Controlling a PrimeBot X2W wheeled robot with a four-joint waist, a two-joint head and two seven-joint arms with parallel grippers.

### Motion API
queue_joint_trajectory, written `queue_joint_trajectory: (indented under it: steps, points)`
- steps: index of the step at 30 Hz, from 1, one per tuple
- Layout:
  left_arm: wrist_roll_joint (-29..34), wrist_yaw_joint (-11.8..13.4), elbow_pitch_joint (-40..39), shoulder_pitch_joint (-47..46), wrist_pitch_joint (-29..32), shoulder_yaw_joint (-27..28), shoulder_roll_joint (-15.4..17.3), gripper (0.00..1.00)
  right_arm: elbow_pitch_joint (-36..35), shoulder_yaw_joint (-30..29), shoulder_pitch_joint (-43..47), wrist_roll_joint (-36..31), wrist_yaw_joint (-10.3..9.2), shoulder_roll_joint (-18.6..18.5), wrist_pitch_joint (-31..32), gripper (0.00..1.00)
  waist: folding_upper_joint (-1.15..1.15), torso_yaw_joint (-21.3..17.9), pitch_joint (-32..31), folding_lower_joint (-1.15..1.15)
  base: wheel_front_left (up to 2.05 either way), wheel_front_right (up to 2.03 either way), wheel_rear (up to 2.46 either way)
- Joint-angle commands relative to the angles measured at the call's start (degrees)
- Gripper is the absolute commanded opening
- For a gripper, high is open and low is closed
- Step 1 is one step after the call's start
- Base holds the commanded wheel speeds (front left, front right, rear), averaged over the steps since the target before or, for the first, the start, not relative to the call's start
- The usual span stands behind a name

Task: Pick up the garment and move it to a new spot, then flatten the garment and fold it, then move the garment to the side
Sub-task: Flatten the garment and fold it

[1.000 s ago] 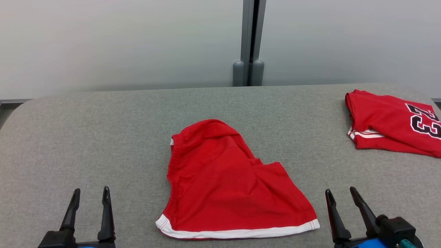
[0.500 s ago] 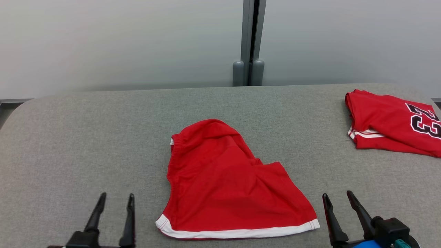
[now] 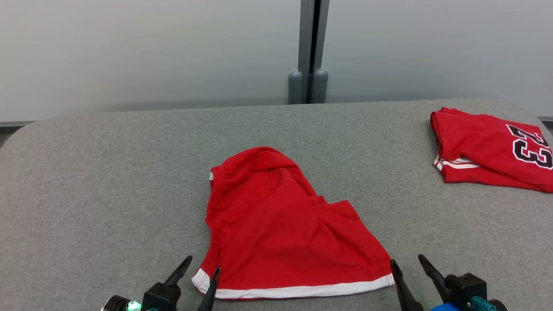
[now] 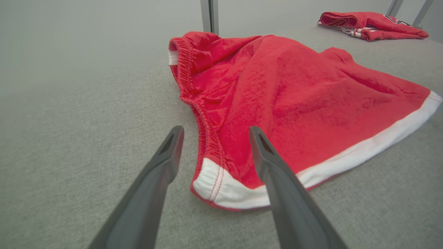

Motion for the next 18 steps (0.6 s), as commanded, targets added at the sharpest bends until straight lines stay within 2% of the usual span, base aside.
queue_joint_trajectory:
  steps: [1,9,18]
  points:
    - [-1.1,0.0,1.1,-1.4,0.4,-0.6,0.3,1.00,0.9,0.6,-0.9,0.3,0.01,-0.4,0.2,1.00,0.00,-0.1,0.1,0.00,0.00,0.00,0.00]
    - [-5.3,0.0,7.8,-6.0,1.7,-6.7,2.6,1.00,7.8,4.2,-3.9,2.4,0.01,-0.8,-0.2,1.00,0.00,-0.9,1.2,0.00,0.00,0.00,0.00]
    - [-10.4,-0.1,13.6,-8.4,3.5,-11.7,2.6,1.00,15.9,8.7,-8.0,5.3,0.01,-0.2,-1.3,1.00,0.00,-1.1,1.9,0.00,0.00,0.00,0.00]
